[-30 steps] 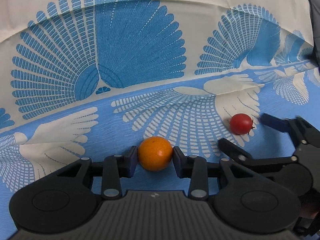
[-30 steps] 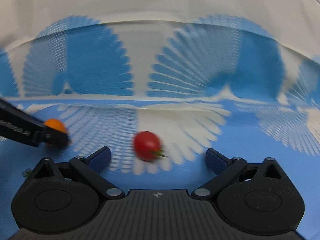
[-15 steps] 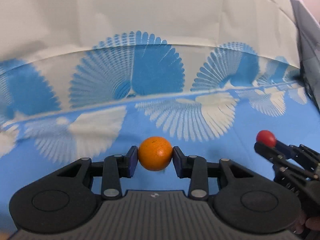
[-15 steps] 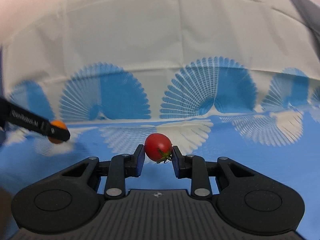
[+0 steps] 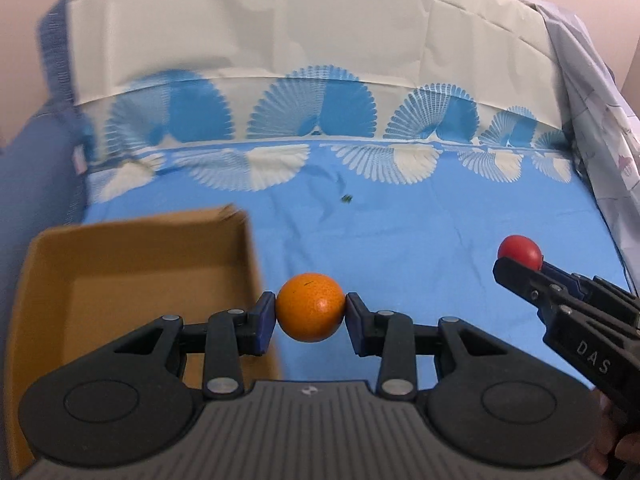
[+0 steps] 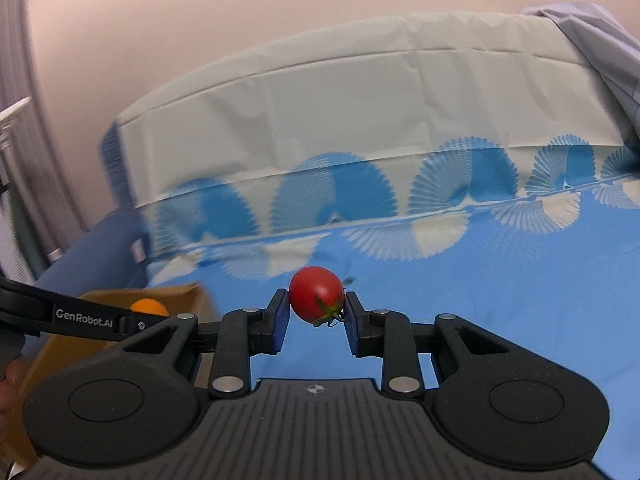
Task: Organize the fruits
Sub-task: 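Carry the tangerine and red tomato over the box with both tools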
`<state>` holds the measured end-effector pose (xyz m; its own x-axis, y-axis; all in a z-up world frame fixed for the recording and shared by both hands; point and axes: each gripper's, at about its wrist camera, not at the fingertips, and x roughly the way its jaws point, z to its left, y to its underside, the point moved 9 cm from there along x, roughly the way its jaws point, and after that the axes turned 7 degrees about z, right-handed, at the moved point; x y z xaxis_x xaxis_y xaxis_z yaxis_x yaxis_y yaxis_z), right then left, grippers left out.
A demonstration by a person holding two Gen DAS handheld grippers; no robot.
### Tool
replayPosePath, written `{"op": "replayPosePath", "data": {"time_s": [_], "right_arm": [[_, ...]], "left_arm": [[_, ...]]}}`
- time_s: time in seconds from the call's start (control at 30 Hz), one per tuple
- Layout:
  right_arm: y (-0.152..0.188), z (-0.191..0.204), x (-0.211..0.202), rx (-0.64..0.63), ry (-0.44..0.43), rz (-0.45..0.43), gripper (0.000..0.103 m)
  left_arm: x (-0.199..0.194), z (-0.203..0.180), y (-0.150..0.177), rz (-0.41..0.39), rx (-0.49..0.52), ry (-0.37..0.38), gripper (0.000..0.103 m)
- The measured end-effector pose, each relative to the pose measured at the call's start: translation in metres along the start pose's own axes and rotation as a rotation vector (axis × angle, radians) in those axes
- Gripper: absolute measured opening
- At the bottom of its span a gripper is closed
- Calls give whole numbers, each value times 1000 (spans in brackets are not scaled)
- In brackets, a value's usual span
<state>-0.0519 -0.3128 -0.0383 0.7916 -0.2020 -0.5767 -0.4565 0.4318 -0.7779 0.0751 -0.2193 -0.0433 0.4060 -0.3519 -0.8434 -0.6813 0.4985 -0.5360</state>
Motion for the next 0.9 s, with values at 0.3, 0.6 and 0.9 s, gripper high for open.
{"op": "replayPosePath", "data": {"time_s": [0.3, 0.6, 0.9], "right_arm": [[66, 113, -99, -83, -97, 44, 31], [115, 195, -160, -170, -172, 39, 31], [133, 228, -199, -246, -172, -16, 31]], "left_arm": [[-105, 53, 107, 7, -34, -41, 42], [-169, 101, 188, -32, -66, -101, 42], [-204, 111, 234, -79, -112, -97, 42]]}}
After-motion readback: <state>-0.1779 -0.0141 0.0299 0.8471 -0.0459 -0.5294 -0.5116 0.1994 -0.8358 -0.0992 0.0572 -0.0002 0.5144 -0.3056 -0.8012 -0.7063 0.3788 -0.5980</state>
